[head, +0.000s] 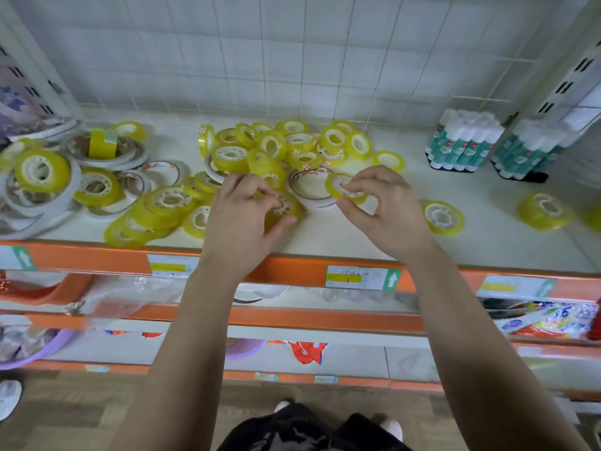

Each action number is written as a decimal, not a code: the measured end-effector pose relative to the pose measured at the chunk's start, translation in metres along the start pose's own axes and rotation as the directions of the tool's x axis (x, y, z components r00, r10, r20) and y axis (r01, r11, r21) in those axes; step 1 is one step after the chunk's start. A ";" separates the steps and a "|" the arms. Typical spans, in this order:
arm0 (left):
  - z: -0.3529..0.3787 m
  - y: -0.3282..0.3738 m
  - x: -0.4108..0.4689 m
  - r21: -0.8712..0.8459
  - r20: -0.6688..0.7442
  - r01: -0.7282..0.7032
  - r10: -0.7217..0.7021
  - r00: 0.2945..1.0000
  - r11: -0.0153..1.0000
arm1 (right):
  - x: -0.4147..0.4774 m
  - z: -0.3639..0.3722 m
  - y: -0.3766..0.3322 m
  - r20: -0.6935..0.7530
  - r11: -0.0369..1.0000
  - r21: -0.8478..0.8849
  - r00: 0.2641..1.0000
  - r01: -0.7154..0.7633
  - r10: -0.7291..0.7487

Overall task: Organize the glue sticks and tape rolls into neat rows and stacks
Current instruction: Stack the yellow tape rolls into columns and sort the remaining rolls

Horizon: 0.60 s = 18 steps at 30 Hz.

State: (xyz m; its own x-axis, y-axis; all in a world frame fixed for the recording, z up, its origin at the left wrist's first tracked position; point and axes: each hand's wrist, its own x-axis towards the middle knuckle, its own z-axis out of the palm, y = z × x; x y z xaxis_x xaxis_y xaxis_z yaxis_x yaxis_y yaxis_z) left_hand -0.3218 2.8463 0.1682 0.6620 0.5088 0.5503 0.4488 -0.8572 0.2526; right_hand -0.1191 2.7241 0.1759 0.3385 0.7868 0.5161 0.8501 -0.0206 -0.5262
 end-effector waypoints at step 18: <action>0.034 0.115 0.038 -0.223 -0.077 -0.034 0.017 0.997 0.974 | -0.032 -0.098 0.063 -0.070 0.993 -0.068 0.994 -0.092 0.087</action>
State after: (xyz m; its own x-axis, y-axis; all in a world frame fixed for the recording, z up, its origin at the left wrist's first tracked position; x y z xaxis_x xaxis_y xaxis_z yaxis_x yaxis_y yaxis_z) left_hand -0.2244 2.7698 0.1909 0.6214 0.4864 0.6143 0.2808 -0.8702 0.4049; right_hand -0.0374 2.6375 0.1925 0.4389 0.7369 0.5142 0.8409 -0.1352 -0.5241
